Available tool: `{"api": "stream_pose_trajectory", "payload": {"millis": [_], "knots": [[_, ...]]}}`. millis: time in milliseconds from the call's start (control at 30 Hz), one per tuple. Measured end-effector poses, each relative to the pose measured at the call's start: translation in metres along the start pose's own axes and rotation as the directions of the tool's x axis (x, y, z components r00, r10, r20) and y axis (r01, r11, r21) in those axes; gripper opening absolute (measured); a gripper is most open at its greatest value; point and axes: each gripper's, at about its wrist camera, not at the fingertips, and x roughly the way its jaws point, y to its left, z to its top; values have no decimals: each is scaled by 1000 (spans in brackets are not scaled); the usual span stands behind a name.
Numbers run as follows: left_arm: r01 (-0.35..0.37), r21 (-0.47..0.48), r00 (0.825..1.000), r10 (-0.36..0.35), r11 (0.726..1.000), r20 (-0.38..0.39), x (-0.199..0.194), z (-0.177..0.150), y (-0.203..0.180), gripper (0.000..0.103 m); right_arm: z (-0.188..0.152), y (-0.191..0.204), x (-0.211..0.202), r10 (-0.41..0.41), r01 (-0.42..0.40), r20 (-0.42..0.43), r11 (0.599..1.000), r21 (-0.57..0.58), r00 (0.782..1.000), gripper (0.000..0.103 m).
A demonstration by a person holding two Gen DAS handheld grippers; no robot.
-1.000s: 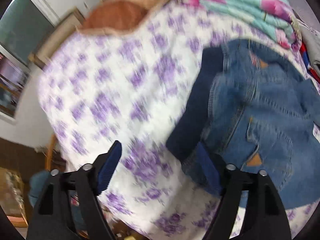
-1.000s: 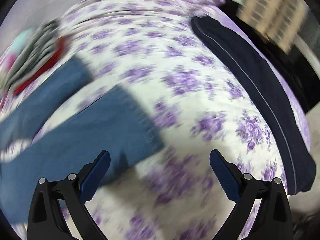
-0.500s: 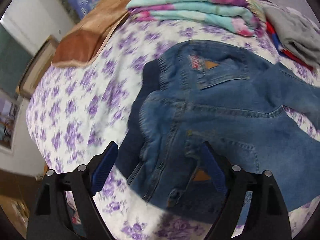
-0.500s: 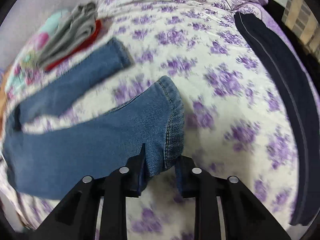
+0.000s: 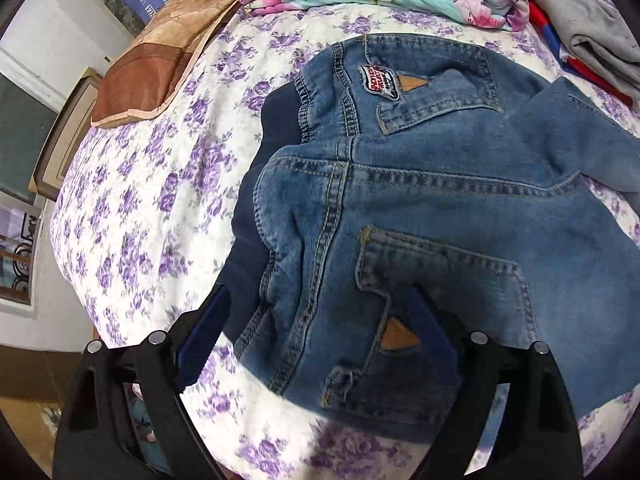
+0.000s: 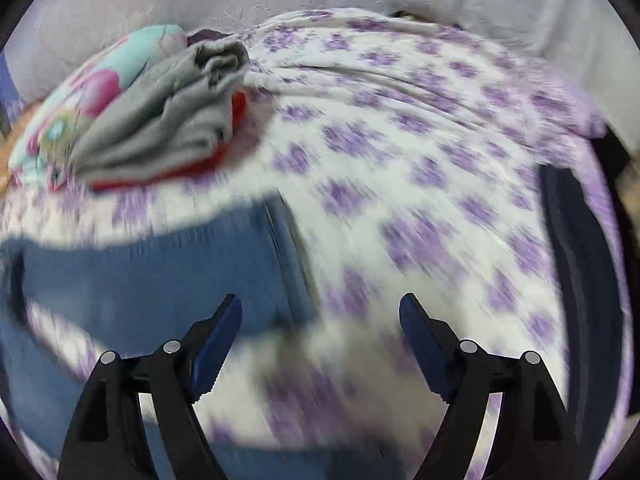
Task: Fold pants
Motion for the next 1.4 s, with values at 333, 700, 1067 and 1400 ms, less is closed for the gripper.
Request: {"api": "stream_pose_trajectory", "payload": {"millis": [333, 700, 1067, 1400], "knots": [[12, -68, 999, -15, 998, -38, 4, -9, -8, 89, 66, 30, 95, 203, -199, -236, 979, 41, 950, 8], [29, -52, 997, -32, 998, -70, 12, -4, -19, 89, 0, -17, -90, 380, -344, 88, 897, -278, 921, 25], [34, 9, 998, -34, 999, -54, 10, 3, -27, 89, -63, -75, -75, 456, -463, 81, 864, 196, 886, 79], [22, 42, 1000, -21, 999, -23, -6, -3, -28, 93, 27, 11, 1, 569, -561, -150, 822, 97, 809, 9]]}}
